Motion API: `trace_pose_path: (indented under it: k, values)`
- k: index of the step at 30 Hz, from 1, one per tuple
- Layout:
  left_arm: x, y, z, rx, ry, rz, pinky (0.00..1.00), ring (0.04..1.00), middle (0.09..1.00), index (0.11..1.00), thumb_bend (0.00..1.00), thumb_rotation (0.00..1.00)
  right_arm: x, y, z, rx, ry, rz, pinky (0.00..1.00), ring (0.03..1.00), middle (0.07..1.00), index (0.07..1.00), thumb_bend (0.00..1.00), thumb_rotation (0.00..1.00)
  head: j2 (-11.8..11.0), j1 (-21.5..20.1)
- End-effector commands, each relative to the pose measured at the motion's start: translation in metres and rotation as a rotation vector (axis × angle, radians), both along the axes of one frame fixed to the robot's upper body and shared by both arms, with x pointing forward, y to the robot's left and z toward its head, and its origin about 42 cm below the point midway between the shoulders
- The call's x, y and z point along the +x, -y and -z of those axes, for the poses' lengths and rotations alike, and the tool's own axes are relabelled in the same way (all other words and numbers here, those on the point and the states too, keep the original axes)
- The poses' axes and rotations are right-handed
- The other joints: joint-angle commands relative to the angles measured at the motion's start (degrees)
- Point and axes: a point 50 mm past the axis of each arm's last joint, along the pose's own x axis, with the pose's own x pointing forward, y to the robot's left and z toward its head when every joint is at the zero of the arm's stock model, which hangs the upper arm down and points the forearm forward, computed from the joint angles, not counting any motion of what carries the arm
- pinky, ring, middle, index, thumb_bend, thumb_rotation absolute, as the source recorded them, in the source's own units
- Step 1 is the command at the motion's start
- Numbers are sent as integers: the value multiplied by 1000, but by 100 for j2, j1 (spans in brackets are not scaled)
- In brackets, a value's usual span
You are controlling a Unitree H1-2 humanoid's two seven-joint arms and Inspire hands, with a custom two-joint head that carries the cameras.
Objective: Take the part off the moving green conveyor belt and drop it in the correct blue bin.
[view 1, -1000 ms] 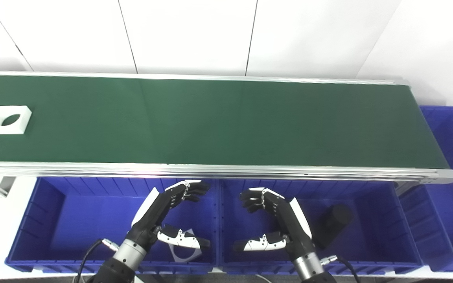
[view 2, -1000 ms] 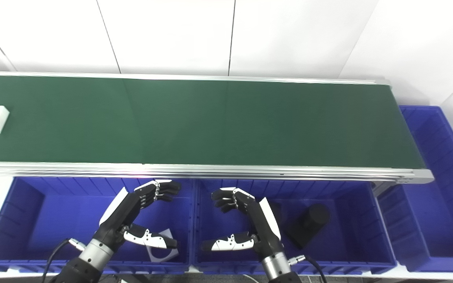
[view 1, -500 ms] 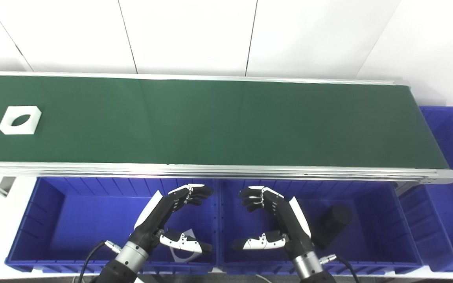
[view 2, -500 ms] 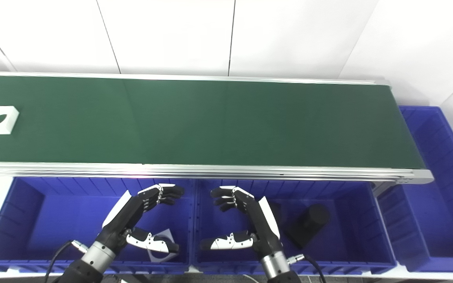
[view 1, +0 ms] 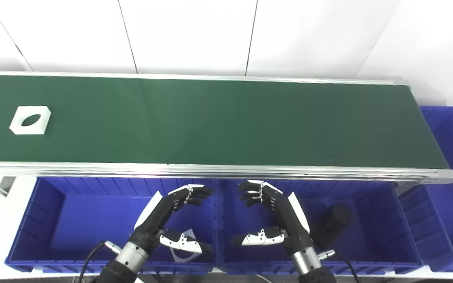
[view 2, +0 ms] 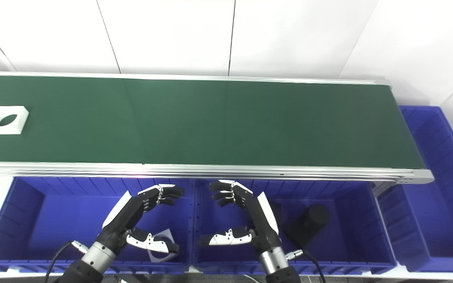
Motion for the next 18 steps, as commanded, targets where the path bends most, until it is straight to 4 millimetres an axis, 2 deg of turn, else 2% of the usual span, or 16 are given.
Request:
trace_pose_path:
  k: [1,18]
  values:
    - [6,0,-10,-16,62,0,726,781,775,732,931,0,7,-6,-11,31,65,-11,582,657,721,703,956,121,8,7]
    - [7,3,-9,-36,72,-19,708,754,766,728,929,0,4,-2,-6,12,43,-35,598,669,727,700,958,119,-37,87]
